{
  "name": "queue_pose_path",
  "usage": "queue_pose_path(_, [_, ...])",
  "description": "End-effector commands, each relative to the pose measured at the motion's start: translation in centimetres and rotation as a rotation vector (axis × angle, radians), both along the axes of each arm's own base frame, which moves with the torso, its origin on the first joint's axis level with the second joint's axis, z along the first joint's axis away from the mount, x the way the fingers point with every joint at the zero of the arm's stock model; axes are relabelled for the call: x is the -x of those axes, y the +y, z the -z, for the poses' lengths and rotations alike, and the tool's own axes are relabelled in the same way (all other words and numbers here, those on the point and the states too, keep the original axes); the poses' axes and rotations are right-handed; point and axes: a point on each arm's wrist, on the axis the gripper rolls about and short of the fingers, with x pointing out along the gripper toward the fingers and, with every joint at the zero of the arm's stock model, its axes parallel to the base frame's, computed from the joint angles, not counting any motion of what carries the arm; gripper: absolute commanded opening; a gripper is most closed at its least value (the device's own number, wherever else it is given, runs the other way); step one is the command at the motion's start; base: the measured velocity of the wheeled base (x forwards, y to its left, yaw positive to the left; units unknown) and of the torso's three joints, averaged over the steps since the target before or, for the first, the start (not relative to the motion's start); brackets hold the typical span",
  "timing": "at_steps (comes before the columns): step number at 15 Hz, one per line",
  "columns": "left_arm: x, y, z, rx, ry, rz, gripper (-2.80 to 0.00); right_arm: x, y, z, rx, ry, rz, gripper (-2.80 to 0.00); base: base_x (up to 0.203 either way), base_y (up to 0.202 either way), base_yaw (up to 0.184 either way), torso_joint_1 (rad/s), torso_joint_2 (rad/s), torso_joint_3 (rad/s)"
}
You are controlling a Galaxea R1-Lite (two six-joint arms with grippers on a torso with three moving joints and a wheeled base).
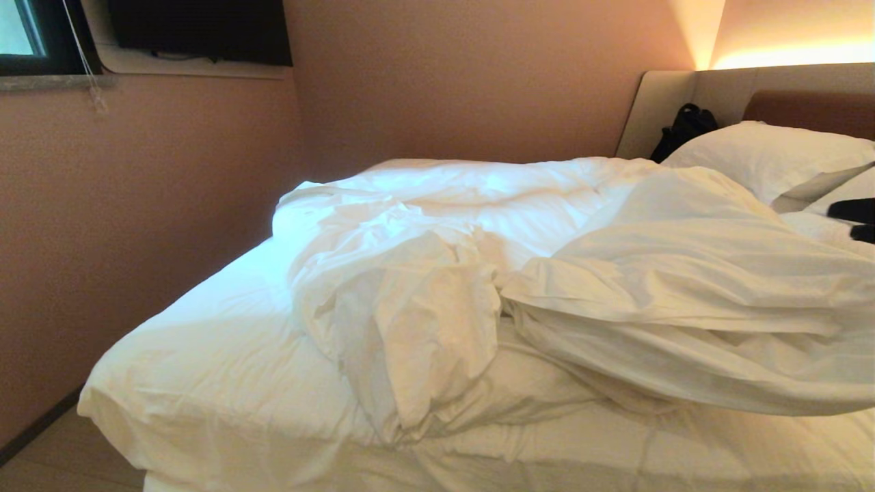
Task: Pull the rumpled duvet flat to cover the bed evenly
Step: Flatten the corners of the folded blanket
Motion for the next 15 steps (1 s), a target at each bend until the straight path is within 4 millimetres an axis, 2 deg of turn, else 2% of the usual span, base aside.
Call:
queue_pose_path(1, [0.0, 0.0, 0.0, 0.0, 0.0, 0.0, -2.8, -5.3, -0.1, 2.0, -0.009, 0.121, -0.004, -2.8, 0.0, 0.0, 0.0, 0.0, 0.0, 0.0])
queue_pose_path(3, [0.0, 0.0, 0.0, 0.0, 0.0, 0.0, -2.8, -8.5, 0.8, 3.0, -0.006, 0.187, 0.01, -2.8, 0.0, 0.0, 0.0, 0.0, 0.0, 0.0])
queue_pose_path(5, [0.0, 0.0, 0.0, 0.0, 0.0, 0.0, -2.8, -10.6, 2.7, 3.7, -0.022, 0.241, 0.056, -2.8, 0.0, 0.0, 0.0, 0.0, 0.0, 0.0])
queue_pose_path(6, [0.0, 0.0, 0.0, 0.0, 0.001, 0.0, -2.8, -10.8, 3.1, 3.8, -0.037, 0.251, 0.066, -2.8, 0.0, 0.0, 0.0, 0.0, 0.0, 0.0])
queue_pose_path(9, [0.0, 0.0, 0.0, 0.0, 0.0, 0.0, -2.8, -10.0, 6.1, 4.3, -0.071, 0.326, -0.008, -2.8, 0.0, 0.0, 0.0, 0.0, 0.0, 0.0])
queue_pose_path(11, [0.0, 0.0, 0.0, 0.0, 0.0, 0.0, -2.8, -9.4, 7.4, 4.9, -0.05, 0.388, -0.055, -2.8, 0.0, 0.0, 0.0, 0.0, 0.0, 0.0])
queue_pose_path(15, [0.0, 0.0, 0.0, 0.0, 0.0, 0.0, -2.8, -9.2, 10.5, 5.6, 0.033, 0.401, -0.145, -2.8, 0.0, 0.0, 0.0, 0.0, 0.0, 0.0])
